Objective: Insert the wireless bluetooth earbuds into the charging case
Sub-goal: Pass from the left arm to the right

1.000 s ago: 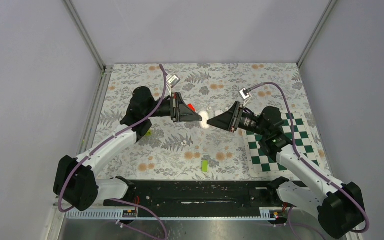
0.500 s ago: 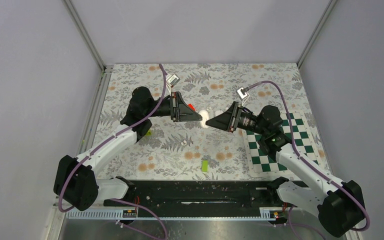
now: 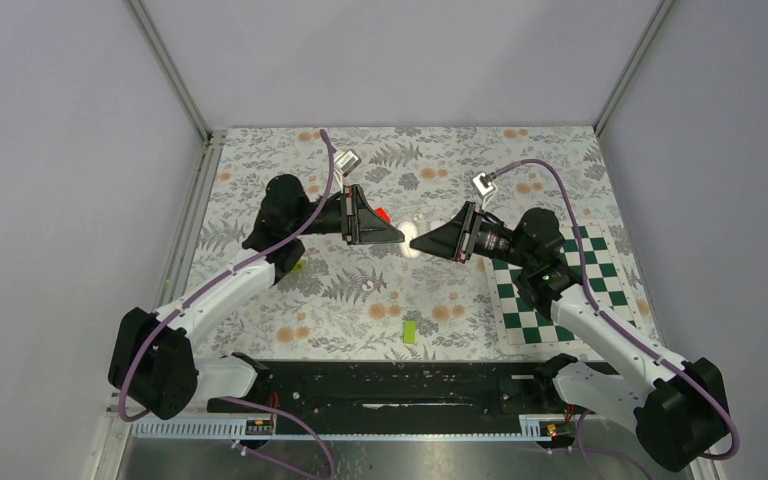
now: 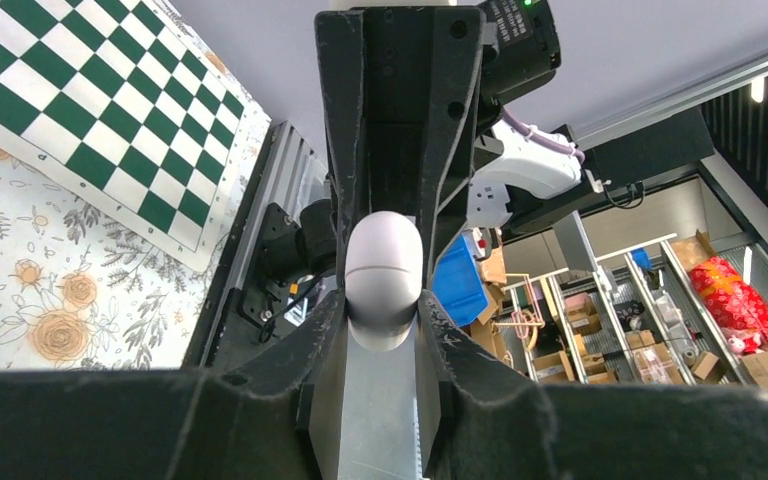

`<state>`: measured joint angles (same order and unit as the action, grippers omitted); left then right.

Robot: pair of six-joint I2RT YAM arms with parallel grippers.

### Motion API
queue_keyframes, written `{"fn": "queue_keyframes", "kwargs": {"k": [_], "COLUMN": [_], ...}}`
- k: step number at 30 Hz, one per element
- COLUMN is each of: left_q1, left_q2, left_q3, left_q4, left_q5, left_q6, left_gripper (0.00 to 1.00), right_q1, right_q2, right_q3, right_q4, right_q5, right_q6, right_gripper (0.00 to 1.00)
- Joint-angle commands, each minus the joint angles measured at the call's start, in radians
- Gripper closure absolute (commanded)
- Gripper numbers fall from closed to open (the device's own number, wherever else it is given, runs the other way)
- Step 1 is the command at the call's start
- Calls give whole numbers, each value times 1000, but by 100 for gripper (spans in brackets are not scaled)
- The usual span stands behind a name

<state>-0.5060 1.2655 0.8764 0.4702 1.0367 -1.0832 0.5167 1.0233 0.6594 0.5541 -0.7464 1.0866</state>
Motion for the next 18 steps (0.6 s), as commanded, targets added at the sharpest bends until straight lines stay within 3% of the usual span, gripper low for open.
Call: {"fn": "queue_keyframes", "kwargs": {"k": [1, 4, 5, 8, 9, 13, 16, 18], "left_q1": [-2, -2, -2, 0, 1, 0, 0, -1], "left_q2": [1, 4, 5, -14, -30, -93, -119, -115], "left_q3": [4, 9, 12, 15, 15, -32, -119, -158], "left_q4": [65, 61, 60, 13, -21, -56, 99, 198], "left_q5": [33, 27, 25, -7, -28, -147, -216, -232], "left_q6": [5, 9, 9, 27, 49, 73, -39, -110], "left_gripper": [100, 100, 87, 33, 19, 19, 33, 35], "right_q1": [6, 7, 6, 6, 6, 6, 6, 6], "right_q2": [13, 20, 19, 3, -3, -4, 12, 22], "right_q3": [62, 57, 52, 43, 37, 27, 24, 31], "right_q4": [-28, -33, -30, -45, -45, -7, 45, 57], "right_q5": [10, 12, 17, 47, 61, 82, 78, 72], "right_q6": [-10, 0, 6, 8, 9, 50, 86, 95], "right_gripper": [98, 100, 100, 100, 100, 100, 100, 100]}}
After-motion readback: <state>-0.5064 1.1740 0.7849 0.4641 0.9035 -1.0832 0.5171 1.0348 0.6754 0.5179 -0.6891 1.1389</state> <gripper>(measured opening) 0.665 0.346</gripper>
